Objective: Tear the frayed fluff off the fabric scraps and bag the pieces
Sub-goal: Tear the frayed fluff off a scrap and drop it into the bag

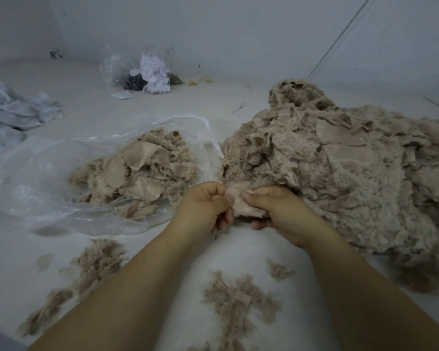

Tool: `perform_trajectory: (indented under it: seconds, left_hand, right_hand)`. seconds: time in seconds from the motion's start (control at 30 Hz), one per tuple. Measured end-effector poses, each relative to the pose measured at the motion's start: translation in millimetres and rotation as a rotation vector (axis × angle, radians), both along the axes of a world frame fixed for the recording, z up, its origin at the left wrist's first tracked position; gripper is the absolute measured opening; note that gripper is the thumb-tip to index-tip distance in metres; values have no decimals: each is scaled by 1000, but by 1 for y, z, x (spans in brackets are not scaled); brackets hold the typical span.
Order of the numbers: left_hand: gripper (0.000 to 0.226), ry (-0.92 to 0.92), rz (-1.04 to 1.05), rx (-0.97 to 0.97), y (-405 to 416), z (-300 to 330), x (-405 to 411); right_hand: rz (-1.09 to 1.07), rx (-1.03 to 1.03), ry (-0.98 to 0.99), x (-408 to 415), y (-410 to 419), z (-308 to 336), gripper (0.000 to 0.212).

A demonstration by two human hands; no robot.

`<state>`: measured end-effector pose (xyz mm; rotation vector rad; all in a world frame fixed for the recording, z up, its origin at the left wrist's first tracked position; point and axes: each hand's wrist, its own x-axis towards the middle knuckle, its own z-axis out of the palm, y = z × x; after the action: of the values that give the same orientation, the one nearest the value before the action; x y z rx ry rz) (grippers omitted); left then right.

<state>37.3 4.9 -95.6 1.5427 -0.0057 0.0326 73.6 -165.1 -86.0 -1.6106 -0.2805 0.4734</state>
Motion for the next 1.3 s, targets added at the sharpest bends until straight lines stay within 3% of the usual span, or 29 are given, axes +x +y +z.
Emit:
perform_trajectory:
  seconds: [0.23, 0.47, 0.6, 0.97, 1.1, 1.23, 1.3]
  left_hand:
    - [14, -15, 79, -146, -1, 1, 4]
    - [18, -19, 143, -146, 5, 3, 2]
    - [46, 35, -4, 143, -1, 4, -7]
    - [18, 163, -451, 145, 24, 13, -9]
    - [44, 171, -342, 125, 17, 12, -5]
    - [32, 132, -290, 187, 13, 7, -6]
    - [29, 107, -263, 94, 14, 7, -4]
  right_hand:
    - [29, 30, 3, -5, 2, 3, 33]
    - [-23, 124, 70, -1, 0, 0, 26]
    - [23, 111, 20, -3, 0, 0, 28]
    - [-19, 132, 39, -3, 1, -1, 27]
    - [35, 93, 11, -4, 1, 0, 29]
    - [25, 59, 5, -3, 1, 1, 31]
    - [-12, 78, 30, -3, 2, 1, 33]
